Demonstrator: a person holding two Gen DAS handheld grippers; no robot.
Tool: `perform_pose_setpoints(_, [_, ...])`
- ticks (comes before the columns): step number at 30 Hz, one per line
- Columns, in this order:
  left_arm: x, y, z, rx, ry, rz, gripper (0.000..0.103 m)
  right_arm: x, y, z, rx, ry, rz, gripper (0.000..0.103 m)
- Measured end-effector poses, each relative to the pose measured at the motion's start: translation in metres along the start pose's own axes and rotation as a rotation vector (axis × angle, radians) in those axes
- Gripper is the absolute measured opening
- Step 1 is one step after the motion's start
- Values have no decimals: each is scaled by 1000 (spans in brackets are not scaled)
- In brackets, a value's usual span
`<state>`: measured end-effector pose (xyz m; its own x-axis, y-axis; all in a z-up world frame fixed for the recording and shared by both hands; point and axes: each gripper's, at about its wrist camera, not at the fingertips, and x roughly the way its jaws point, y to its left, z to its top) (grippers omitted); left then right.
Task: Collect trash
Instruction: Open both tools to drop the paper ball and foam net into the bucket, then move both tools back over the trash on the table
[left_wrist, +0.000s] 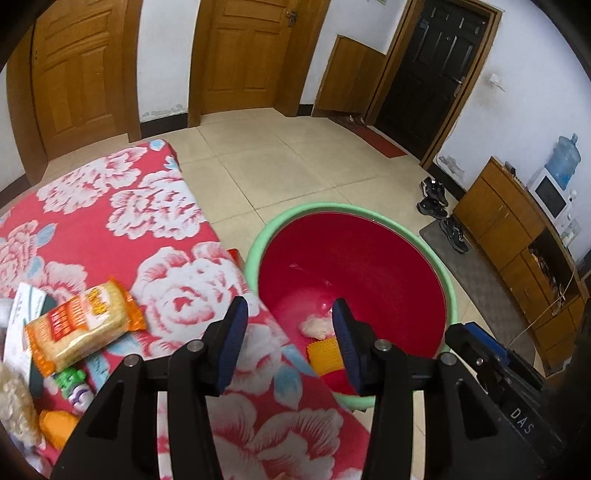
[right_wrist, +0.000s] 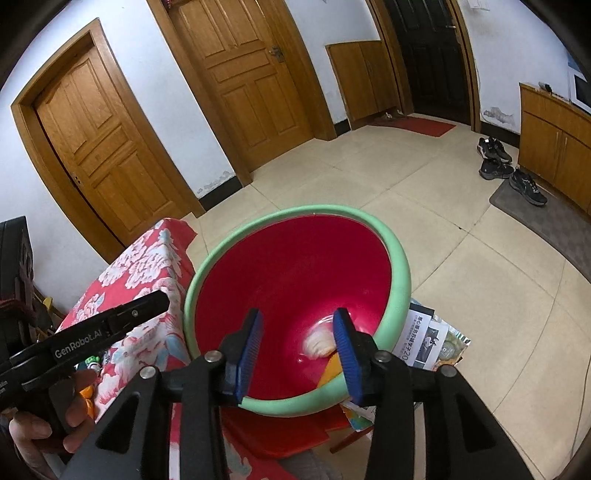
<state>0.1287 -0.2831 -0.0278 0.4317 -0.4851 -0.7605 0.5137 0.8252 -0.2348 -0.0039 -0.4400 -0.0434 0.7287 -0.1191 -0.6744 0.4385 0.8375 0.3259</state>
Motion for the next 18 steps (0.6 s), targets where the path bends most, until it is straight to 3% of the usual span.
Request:
perform_pose_setpoints(8, [-40,24,-14,-49,-36,29,47,-21,20,-2,-25,-10,35,55])
perform_pose_setpoints(18, [-92,71,-41,-150,-74,98,47,-37,59,-15,-79,-2,104,58])
